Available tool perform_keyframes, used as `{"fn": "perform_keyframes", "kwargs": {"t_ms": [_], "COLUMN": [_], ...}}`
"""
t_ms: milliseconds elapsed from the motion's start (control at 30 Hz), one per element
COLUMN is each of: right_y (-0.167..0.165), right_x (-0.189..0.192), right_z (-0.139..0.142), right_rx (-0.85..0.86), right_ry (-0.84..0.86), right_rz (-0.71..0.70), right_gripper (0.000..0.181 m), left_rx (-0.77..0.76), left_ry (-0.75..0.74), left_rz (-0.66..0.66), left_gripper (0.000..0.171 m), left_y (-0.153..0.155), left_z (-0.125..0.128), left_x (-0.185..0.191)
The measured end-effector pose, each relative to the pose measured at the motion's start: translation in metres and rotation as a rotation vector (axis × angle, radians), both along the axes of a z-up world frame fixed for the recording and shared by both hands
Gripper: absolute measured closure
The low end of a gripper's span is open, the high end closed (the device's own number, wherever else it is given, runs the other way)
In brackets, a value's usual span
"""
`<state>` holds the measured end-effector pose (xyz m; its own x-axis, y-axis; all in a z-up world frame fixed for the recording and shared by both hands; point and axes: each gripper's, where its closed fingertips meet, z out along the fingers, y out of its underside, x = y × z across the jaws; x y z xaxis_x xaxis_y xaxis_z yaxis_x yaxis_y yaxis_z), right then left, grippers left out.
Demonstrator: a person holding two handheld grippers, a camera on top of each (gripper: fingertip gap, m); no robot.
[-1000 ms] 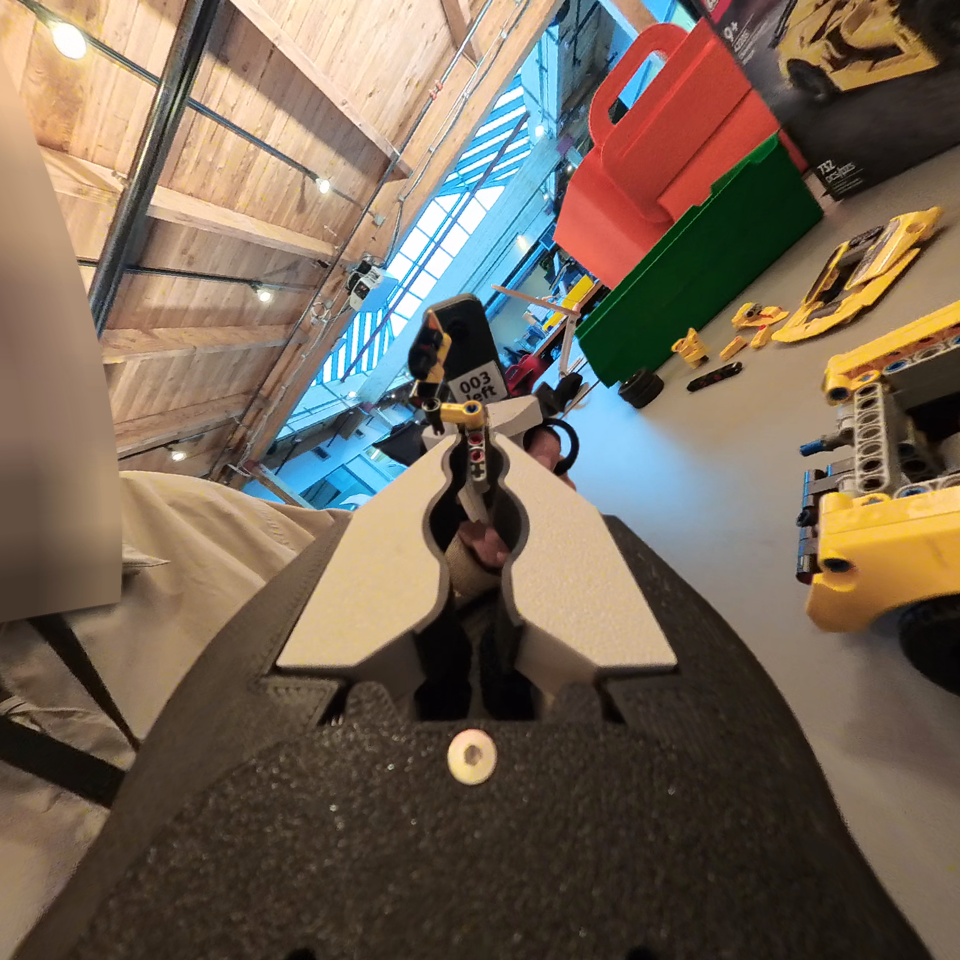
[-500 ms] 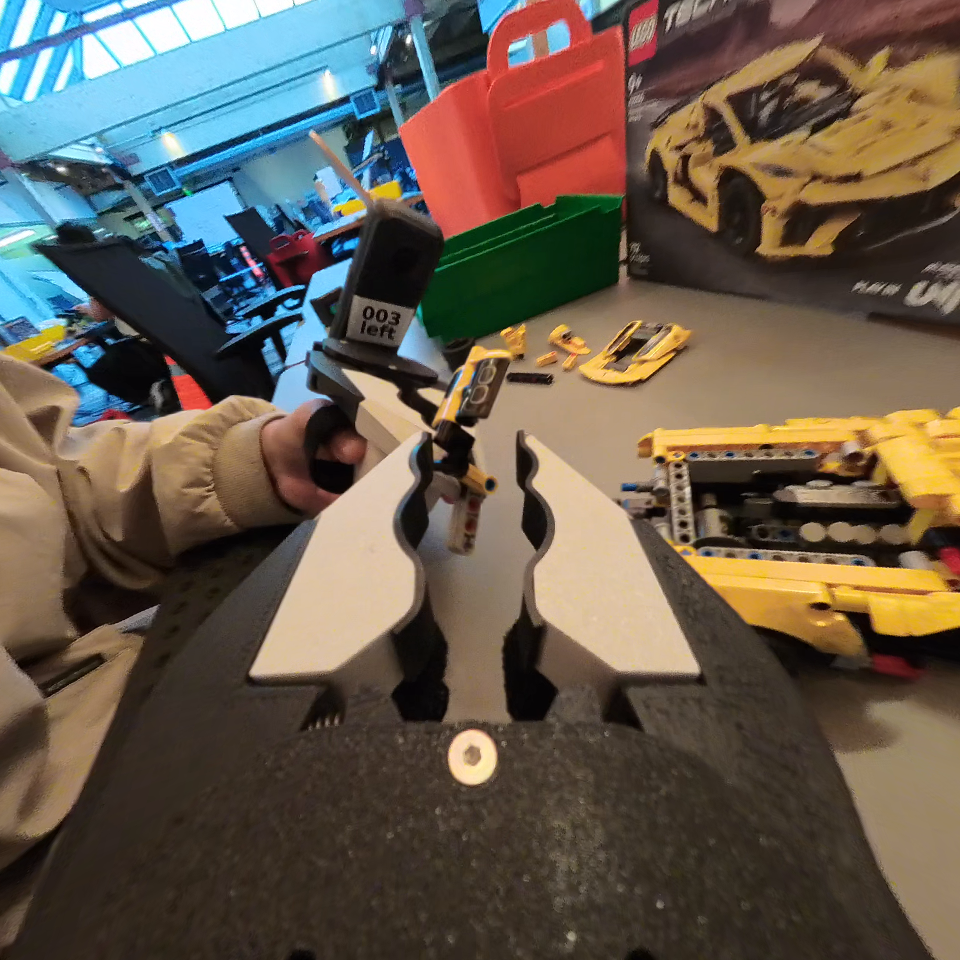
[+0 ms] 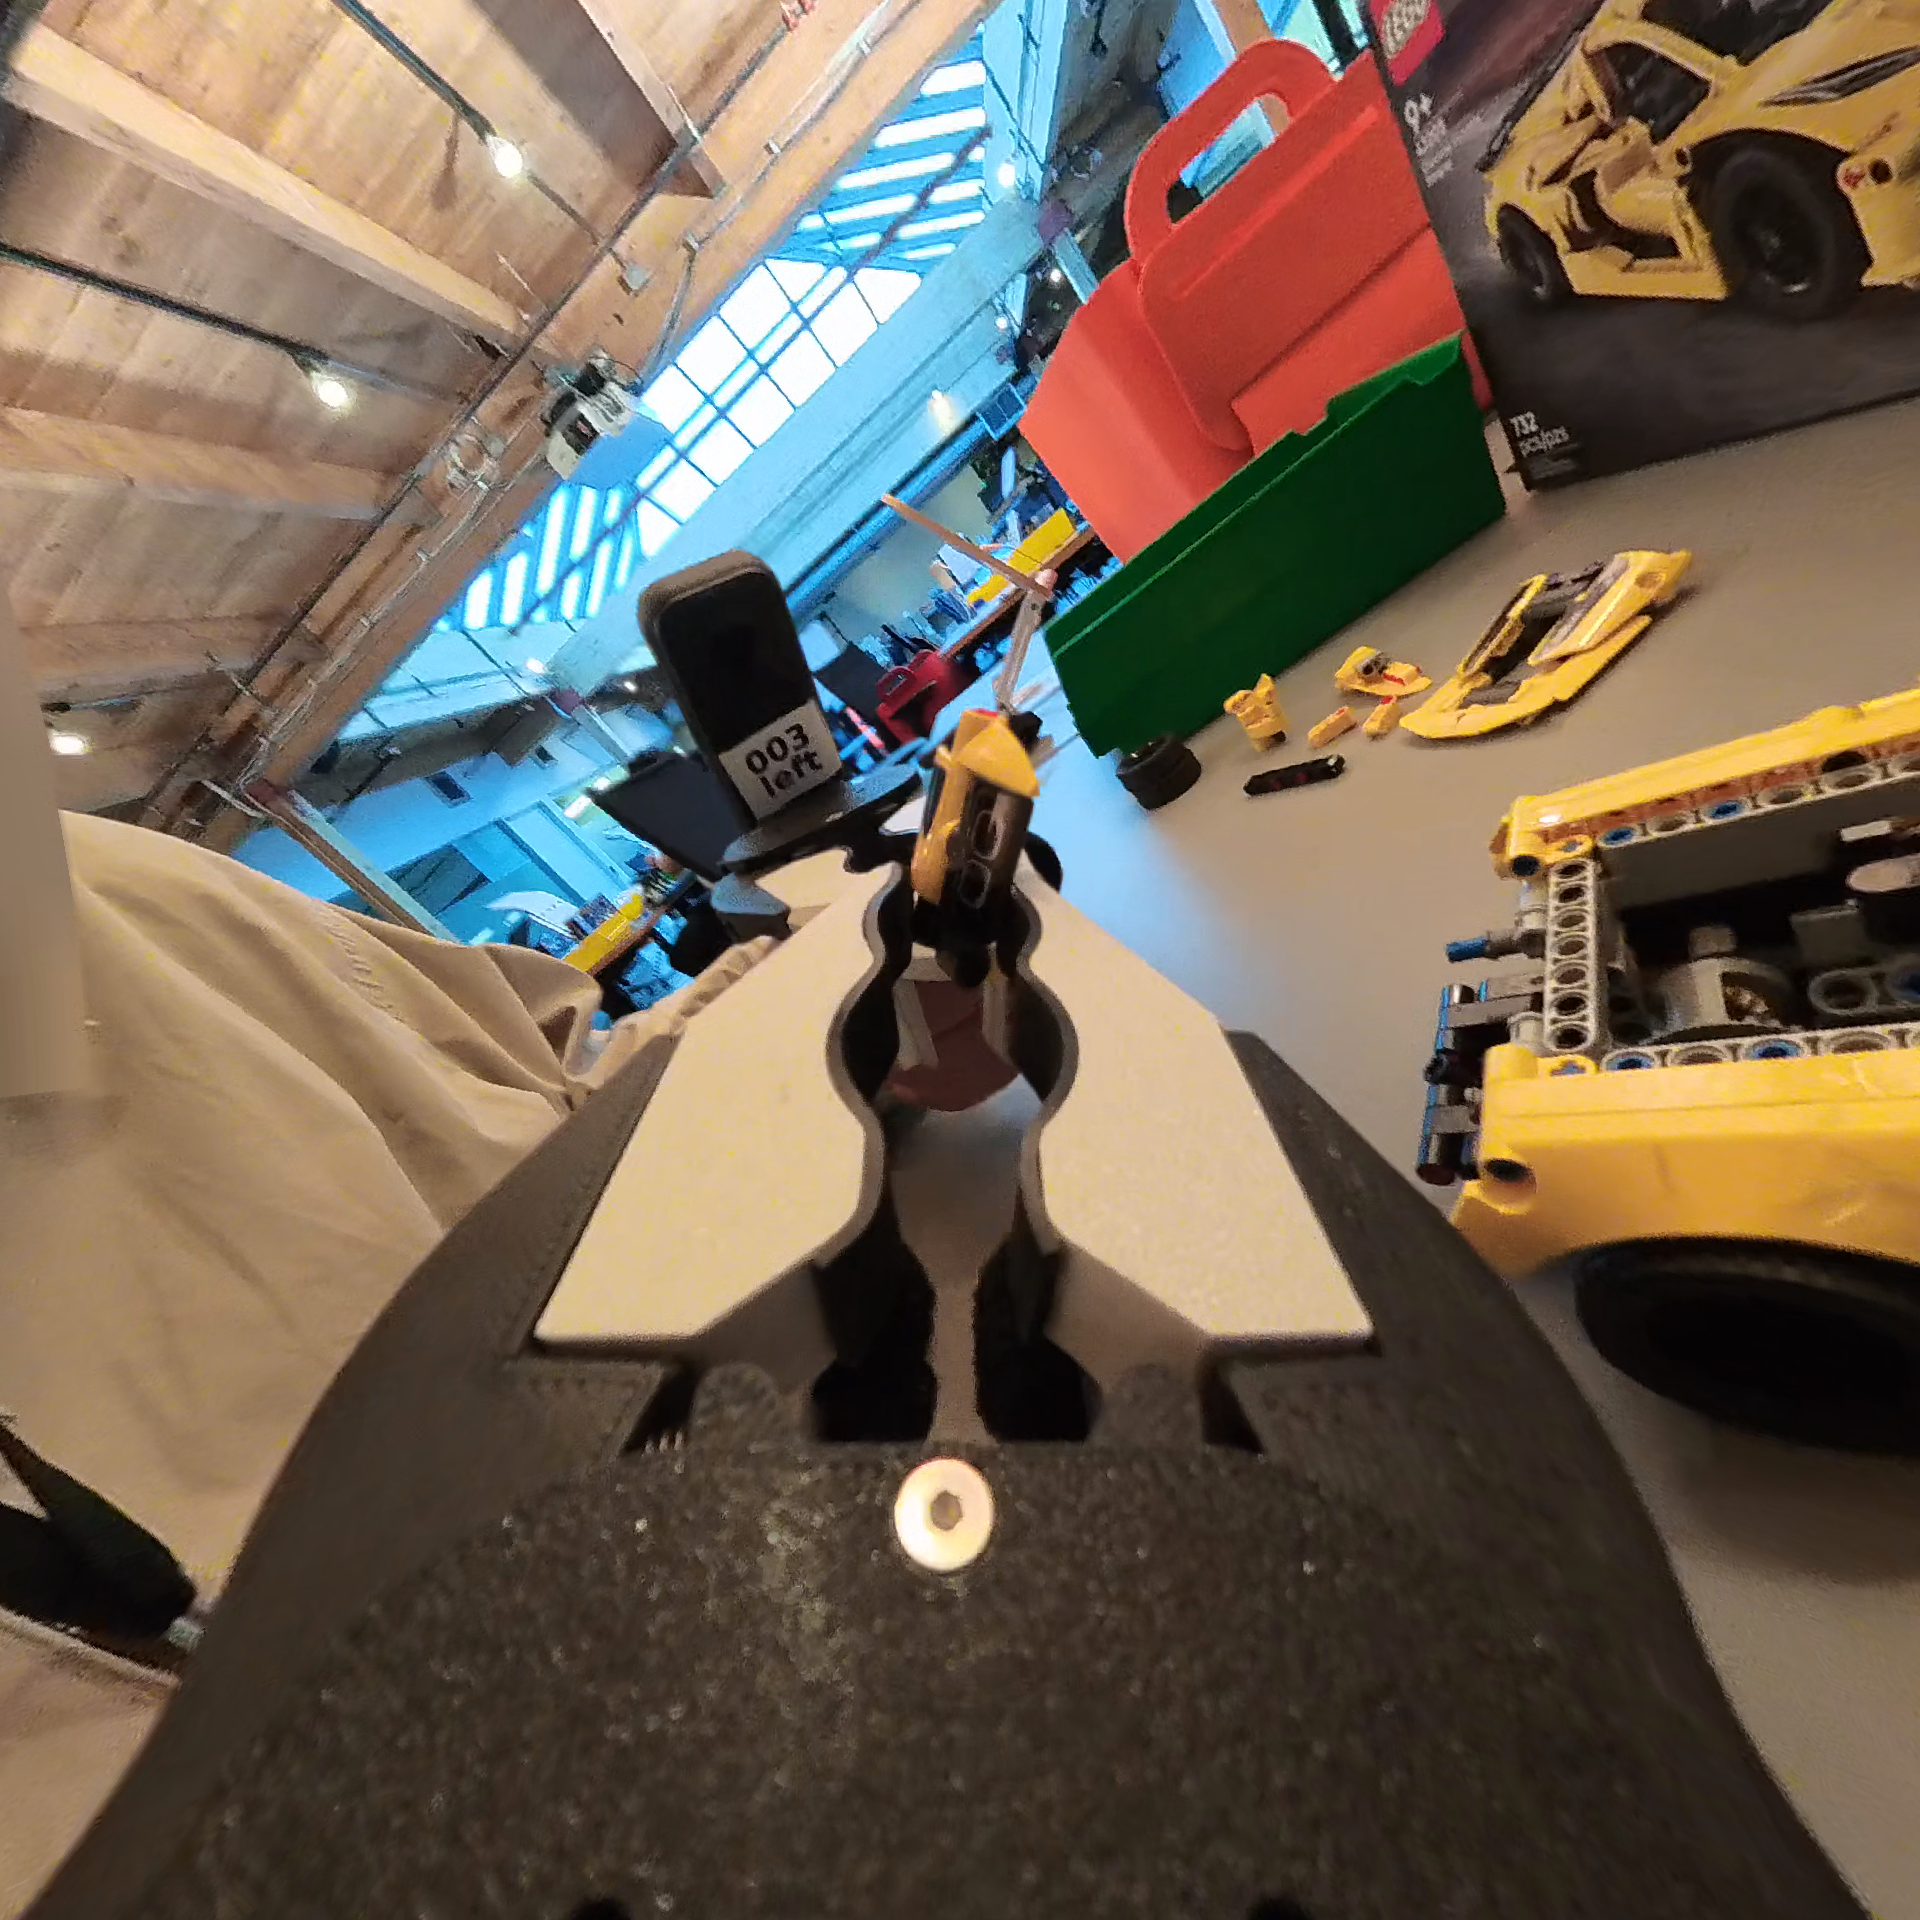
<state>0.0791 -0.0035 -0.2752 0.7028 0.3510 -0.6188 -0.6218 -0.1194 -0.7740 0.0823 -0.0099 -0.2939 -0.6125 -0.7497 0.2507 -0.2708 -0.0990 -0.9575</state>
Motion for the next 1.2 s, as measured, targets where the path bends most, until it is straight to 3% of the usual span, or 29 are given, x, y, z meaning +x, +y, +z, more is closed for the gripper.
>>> {"fn": "perform_keyframes", "kwargs": {"t_ms": [100,133,233,367,500,567,733,867,900,1000,1033,1133,1200], "right_y": [-0.003,-0.002,-0.001,-0.004,-0.002,-0.002,-0.001,-0.001,-0.003,-0.037,-0.041,-0.029,-0.021], "right_x": [0.001,0.002,0.002,-0.011,-0.015,-0.018,-0.022,-0.011,-0.006,0.031,0.031,0.014,0.011], "right_z": [0.005,0.003,0.006,0.014,0.000,0.003,0.000,-0.003,0.000,0.019,0.015,-0.002,-0.034], "right_rx": [0.033,0.018,0.021,0.079,0.014,0.043,0.035,-0.045,-0.042,0.015,-0.001,-0.059,-0.232], "right_ry": [0.056,0.032,0.016,-0.308,-0.604,-0.661,-0.691,-0.694,-0.667,-0.531,-0.535,-0.503,-0.511], "right_rz": [0.011,0.002,-0.013,-0.048,-0.107,-0.125,-0.106,-0.131,-0.155,-0.279,-0.277,-0.162,-0.084], "right_gripper": [0.168,0.168,0.168,0.146,0.150,0.164,0.173,0.175,0.175,0.176,0.176,0.176,0.176], "left_rx": [0.017,0.010,-0.030,-0.332,-0.518,-0.541,-0.629,-0.626,-0.649,-0.920,-0.870,-0.822,-0.821], "left_ry": [0.035,0.041,0.037,0.152,0.267,0.294,0.360,0.307,0.276,0.157,0.126,0.082,0.076], "left_rz": [-0.019,-0.029,-0.021,-0.161,-0.278,-0.319,-0.371,-0.277,-0.231,0.073,0.098,-0.048,-0.091], "left_gripper": [0.152,0.162,0.164,0.166,0.166,0.166,0.166,0.167,0.166,0.167,0.166,0.165,0.166], "left_y": [-0.005,-0.008,-0.005,-0.001,-0.002,-0.007,-0.010,-0.002,0.008,0.111,0.117,0.085,0.078], "left_z": [-0.005,-0.006,-0.002,0.011,0.013,0.012,0.012,0.013,0.017,0.028,0.029,0.047,0.051], "left_x": [-0.001,-0.001,0.000,-0.009,-0.019,-0.023,-0.025,-0.015,-0.010,0.007,0.002,-0.008,-0.009]}}
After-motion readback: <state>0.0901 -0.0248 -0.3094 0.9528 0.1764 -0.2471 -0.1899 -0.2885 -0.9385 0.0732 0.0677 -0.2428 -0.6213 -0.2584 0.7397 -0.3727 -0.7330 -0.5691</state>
